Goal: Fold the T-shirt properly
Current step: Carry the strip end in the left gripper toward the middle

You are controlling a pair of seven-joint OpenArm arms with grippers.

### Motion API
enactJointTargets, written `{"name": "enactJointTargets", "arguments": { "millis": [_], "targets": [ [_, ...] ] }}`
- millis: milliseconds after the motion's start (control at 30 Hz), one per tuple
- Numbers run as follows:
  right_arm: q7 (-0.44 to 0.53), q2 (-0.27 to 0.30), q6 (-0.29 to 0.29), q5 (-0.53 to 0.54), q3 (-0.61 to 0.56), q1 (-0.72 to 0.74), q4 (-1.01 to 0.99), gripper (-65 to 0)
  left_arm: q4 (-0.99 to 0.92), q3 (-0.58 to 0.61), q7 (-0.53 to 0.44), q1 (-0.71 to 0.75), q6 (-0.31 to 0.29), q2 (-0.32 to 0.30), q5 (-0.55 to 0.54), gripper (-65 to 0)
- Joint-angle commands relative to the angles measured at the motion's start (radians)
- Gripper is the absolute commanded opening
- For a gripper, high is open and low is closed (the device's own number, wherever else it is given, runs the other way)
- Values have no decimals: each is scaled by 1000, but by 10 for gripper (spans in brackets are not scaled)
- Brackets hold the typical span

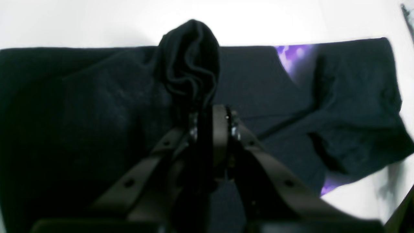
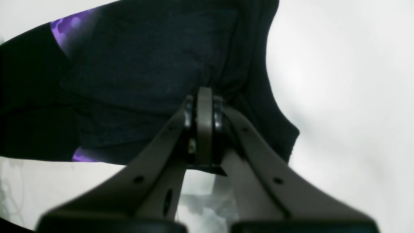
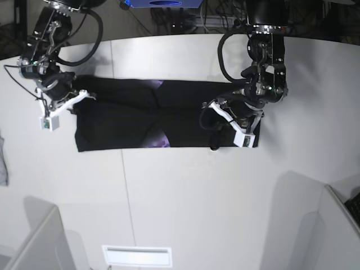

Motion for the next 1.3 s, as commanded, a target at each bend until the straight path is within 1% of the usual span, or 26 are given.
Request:
{"name": "enactJointTargets", "arguments": {
  "millis": [0, 100, 167, 300, 433, 567, 700, 833, 1267],
  "targets": [
    [18, 9, 5, 12, 6, 7, 14, -650, 16, 14, -18, -14, -9, 5, -23, -650],
    [18, 9, 5, 12, 4, 7, 14, -650, 15, 26, -20, -15, -7, 12, -23, -650],
    [22, 9, 5, 12, 3, 7, 13, -650, 15, 25, -20, -29, -7, 38, -20, -650],
    [20, 9, 5, 12, 3, 10, 13, -650, -2, 28, -18, -43, -7, 71, -20, -650],
    [20, 9, 5, 12, 3, 10, 13, -650, -39, 49, -18, -68, -7, 89, -20, -650],
    [20, 11, 5, 12, 6, 10, 13, -650, -88, 98, -18, -86, -7, 89, -21, -650],
    [20, 11, 5, 12, 6, 9, 13, -650, -99, 101, -18, -89, -7, 91, -23, -650],
    [20, 12, 5, 12, 6, 12, 13, -650, -102, 98, -18, -91, -7, 107, -20, -650],
    [18, 11, 5, 12, 1, 13, 13, -650, -107, 101, -18, -94, -7, 106, -21, -650]
  ]
}}
